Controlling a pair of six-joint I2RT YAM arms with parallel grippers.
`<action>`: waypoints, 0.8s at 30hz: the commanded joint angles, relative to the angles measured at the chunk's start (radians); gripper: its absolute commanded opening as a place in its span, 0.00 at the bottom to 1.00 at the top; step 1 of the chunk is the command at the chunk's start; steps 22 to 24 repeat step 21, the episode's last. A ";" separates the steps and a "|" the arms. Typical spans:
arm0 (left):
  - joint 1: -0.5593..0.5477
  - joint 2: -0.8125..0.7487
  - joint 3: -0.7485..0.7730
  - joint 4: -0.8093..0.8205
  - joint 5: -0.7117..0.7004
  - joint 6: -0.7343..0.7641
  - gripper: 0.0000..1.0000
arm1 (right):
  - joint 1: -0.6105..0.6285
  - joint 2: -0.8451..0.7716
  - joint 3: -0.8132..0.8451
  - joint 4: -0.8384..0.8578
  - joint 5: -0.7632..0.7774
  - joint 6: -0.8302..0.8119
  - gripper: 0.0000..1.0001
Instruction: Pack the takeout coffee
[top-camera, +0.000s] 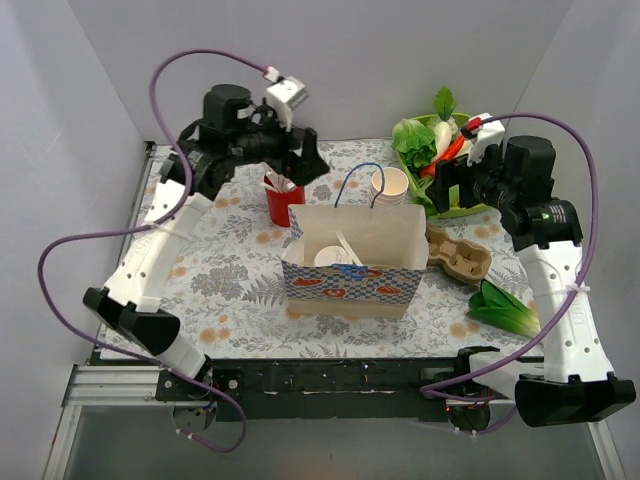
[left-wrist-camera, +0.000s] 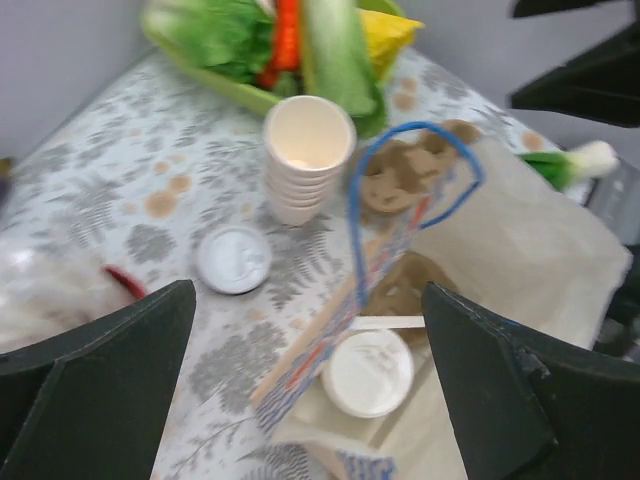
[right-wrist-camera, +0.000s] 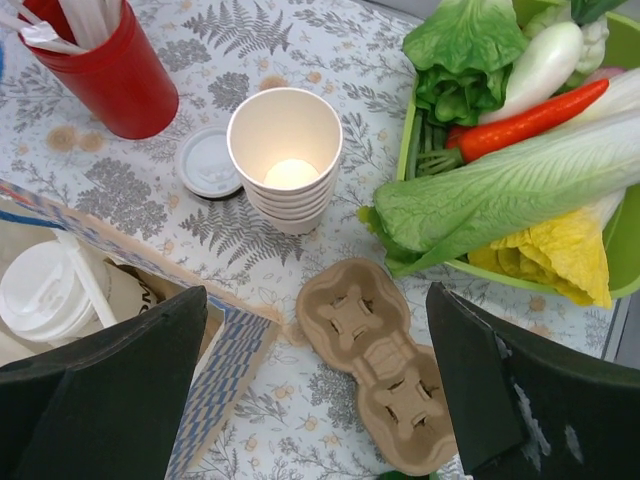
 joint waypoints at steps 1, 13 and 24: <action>0.185 -0.147 -0.104 0.071 -0.243 -0.080 0.98 | -0.002 0.034 0.099 -0.044 0.123 0.081 0.98; 0.538 -0.187 -0.189 0.137 -0.335 -0.281 0.98 | -0.003 0.372 0.757 -0.393 0.184 0.101 0.98; 0.537 -0.135 -0.115 0.135 -0.309 -0.255 0.98 | -0.003 0.314 0.690 -0.296 0.329 0.079 0.98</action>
